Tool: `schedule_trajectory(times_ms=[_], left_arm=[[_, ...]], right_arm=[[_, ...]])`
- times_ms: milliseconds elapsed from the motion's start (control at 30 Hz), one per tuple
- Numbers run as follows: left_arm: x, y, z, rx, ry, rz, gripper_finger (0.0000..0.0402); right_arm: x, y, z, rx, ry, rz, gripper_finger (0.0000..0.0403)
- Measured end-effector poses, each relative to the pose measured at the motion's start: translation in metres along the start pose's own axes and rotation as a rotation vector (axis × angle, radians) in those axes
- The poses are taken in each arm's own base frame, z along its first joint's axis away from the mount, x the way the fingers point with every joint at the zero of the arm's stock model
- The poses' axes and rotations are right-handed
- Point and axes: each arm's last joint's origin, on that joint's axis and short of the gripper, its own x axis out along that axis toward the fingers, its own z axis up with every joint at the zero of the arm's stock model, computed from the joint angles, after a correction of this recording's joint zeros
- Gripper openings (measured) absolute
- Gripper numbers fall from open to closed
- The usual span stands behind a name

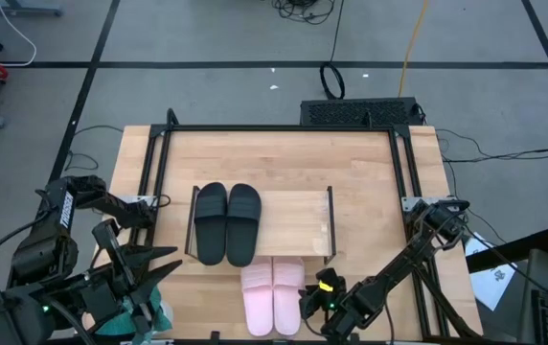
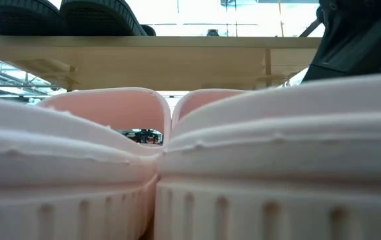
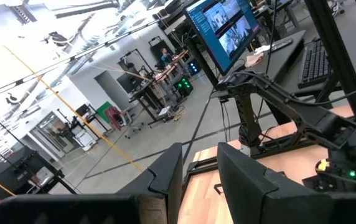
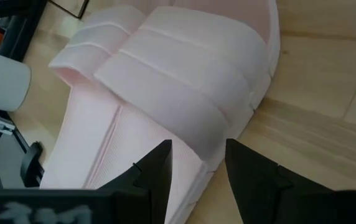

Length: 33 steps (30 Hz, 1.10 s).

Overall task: Pick and place slides into the shelf
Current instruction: Put the right pink slide on the shelf

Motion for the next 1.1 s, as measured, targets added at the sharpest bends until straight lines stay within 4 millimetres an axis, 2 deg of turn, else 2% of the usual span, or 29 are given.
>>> schedule_trajectory(times_ms=[400, 567, 867, 1100], left_arm=[[0.0, 0.0, -0.0002, 0.003, 0.0, 0.0, 0.0108], [0.0, 0.0, -0.0002, 0.004, 0.0, 0.0, 0.0108], [0.0, 0.0, -0.0002, 0.004, 0.0, 0.0, 0.0108], [0.0, 0.0, -0.0002, 0.005, 0.0, 0.0, 0.0108]], right_arm=[[0.0064, 0.0016, 0.0074, 0.01, -0.015, -0.012, 0.0132], [0.0079, 0.002, 0.0092, -0.003, -0.022, -0.014, 0.01], [0.008, 0.002, 0.0094, -0.023, -0.025, -0.015, 0.0011], [0.0082, 0.0022, 0.0096, -0.018, -0.024, -0.015, 0.0005]])
